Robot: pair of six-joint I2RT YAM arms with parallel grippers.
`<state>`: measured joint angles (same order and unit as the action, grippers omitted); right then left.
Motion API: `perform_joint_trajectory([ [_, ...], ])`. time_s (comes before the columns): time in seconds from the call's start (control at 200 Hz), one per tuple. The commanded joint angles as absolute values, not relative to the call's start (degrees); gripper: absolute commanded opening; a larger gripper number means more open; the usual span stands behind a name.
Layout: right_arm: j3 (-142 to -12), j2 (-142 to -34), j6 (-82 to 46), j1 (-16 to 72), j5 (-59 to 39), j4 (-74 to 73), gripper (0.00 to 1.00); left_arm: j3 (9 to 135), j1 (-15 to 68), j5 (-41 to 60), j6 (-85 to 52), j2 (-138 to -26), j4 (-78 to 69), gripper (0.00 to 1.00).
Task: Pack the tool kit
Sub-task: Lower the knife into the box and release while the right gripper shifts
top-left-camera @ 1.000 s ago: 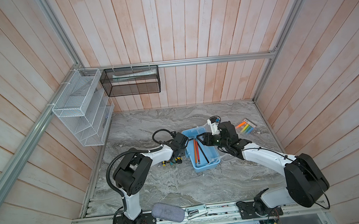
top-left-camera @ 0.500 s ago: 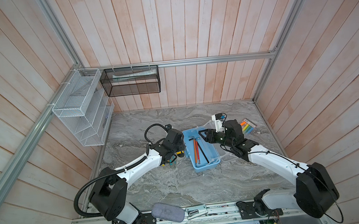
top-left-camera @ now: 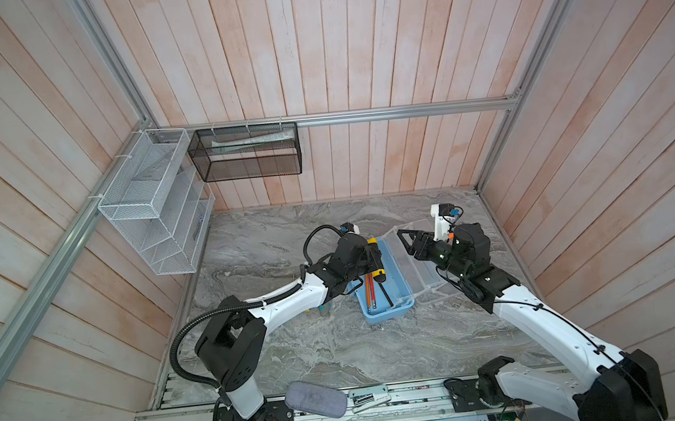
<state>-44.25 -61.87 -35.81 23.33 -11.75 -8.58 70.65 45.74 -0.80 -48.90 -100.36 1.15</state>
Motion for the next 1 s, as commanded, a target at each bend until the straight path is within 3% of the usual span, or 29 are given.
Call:
perform_joint_trajectory([
  [0.0,-42.86,-60.41,-35.69,22.73,-10.94,-7.47,0.54,74.34,45.90,1.17,-50.01,-103.20,-2.34,0.33],
  [0.32,-40.11,-59.94,-35.73,21.15,-12.51,-8.32,0.54,81.41,46.05,3.75,-52.83,-111.94,-1.72,0.34],
  [0.995,-38.94,-61.79,-35.68,20.62,-15.90,-8.90,0.54,87.77,46.63,6.90,-54.71,-118.89,0.95,0.43],
])
